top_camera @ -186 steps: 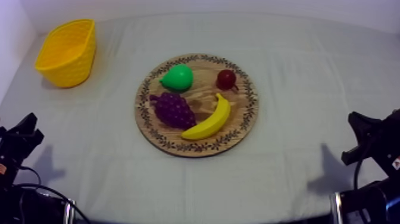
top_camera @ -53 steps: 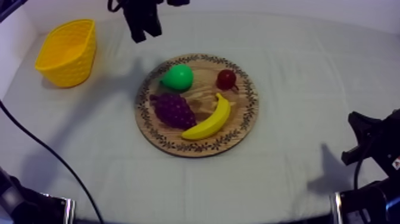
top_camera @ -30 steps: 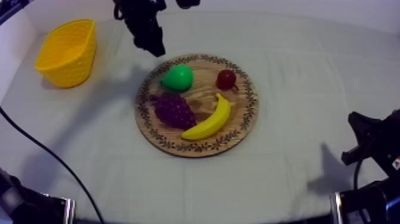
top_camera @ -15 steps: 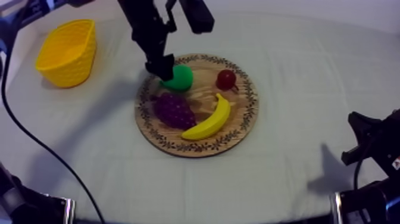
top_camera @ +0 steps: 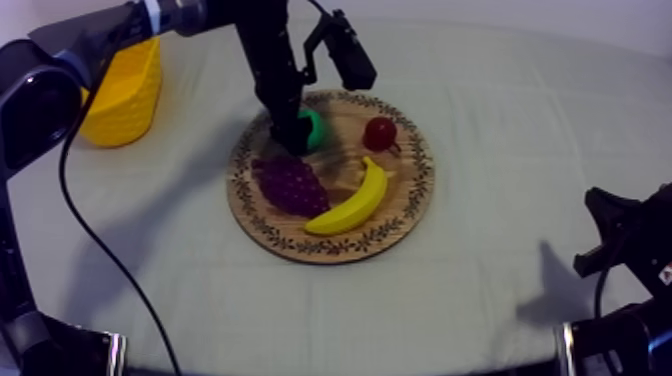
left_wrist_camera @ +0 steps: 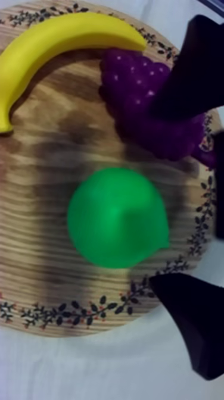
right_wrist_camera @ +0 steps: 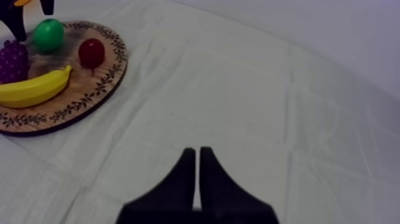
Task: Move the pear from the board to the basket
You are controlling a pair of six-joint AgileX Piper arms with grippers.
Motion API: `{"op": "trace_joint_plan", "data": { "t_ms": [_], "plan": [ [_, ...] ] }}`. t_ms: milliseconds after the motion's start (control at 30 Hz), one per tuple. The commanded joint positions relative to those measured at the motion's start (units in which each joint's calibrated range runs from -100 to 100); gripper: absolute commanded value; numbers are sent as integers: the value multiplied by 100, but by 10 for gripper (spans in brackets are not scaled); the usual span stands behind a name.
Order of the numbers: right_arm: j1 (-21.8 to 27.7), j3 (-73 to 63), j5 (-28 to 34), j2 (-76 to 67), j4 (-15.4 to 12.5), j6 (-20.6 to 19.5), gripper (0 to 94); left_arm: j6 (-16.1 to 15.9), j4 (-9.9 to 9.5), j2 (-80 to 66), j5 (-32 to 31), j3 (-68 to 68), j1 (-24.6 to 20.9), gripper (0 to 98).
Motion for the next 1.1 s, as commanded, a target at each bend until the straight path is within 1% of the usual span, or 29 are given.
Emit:
{"op": "trace_joint_plan", "data": {
  "t_ms": [0,367,567,867,1067],
  "plan": [
    [0,-5,4,-4,-1,-2,4,9,-9,159,-14,-137,-11,936],
    [0,-5,4,-4,-1,-2,4,102,-105,773,-38,-888,-53,843],
    [0,-5,4,-4,-1,-2,4,260,-162,952,-39,-959,-54,708],
    [0,-5,4,-4,-1,-2,4,422,-185,1055,-77,-986,-54,507],
    [0,-5,4,-4,-1,-2,4,505,-195,1044,-90,-971,-54,425]
  ]
}}
